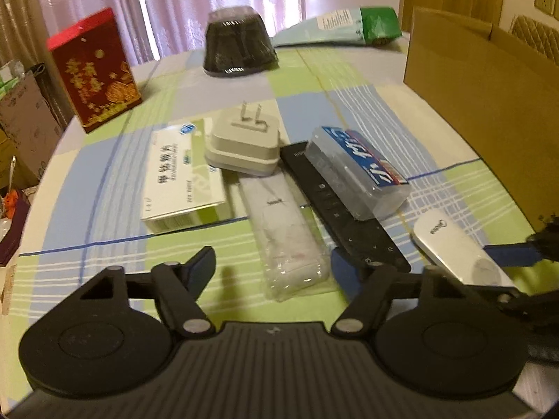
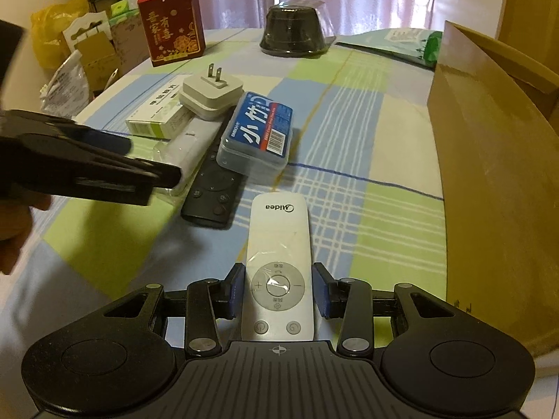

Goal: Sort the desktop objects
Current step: 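Grasp the white Midea remote with the right tool while the left grasps the bagged white remote, then lift and carry both remotes over the cardboard box with both tools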

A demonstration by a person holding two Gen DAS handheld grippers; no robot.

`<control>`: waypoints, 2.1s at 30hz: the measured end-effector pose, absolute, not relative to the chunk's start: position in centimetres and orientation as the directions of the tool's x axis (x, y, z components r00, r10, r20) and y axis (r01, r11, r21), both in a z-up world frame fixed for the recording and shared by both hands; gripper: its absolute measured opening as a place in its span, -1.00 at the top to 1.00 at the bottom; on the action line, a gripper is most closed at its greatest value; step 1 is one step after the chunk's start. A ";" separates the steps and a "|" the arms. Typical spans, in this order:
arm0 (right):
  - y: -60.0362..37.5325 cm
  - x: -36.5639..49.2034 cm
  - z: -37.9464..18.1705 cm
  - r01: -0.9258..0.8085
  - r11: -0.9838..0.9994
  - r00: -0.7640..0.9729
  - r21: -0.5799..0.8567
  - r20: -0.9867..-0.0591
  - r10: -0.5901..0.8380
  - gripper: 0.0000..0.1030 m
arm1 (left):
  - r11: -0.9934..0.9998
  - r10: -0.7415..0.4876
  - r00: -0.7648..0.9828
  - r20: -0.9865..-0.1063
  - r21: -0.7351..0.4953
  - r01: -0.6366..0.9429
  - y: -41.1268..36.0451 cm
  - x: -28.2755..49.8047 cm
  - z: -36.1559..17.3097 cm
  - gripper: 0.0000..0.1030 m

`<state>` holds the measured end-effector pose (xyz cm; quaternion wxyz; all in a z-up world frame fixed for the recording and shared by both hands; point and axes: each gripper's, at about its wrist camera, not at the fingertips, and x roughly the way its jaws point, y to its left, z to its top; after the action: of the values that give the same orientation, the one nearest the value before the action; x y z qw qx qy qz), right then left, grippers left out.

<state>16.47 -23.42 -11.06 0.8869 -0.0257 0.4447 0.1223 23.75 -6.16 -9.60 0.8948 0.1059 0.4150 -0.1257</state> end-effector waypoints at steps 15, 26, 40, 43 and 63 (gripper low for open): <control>-23.9 13.4 -10.7 -0.219 0.970 0.551 0.103 -0.808 0.210 0.23 | 0.924 -0.166 0.568 -0.806 0.074 0.376 -4.5 17.1 -9.6 0.30; -22.9 9.1 -10.5 -0.213 0.970 0.533 0.115 -0.819 0.214 0.22 | 0.951 -0.117 0.549 -0.828 0.067 0.303 -2.5 10.1 -9.8 -0.14; -23.3 9.5 -10.7 -0.201 0.974 0.568 0.104 -0.798 0.202 -0.49 | 0.952 -0.138 0.541 -0.829 0.039 0.303 -2.7 12.4 -10.0 0.34; -23.4 9.4 -10.8 -0.200 0.974 0.568 0.105 -0.798 0.203 -0.49 | 0.951 -0.148 0.537 -0.831 0.029 0.306 -2.4 12.0 -9.8 0.36; -23.6 8.4 -9.1 -0.187 0.980 0.583 0.067 -0.796 0.166 0.23 | 0.942 -0.184 0.539 -0.822 0.009 0.336 -2.3 8.4 -7.3 0.36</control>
<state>8.36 -23.60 -9.09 0.8895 -0.0120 0.4458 0.0993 8.40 -2.28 -7.28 0.8733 0.0830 0.4563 -0.1488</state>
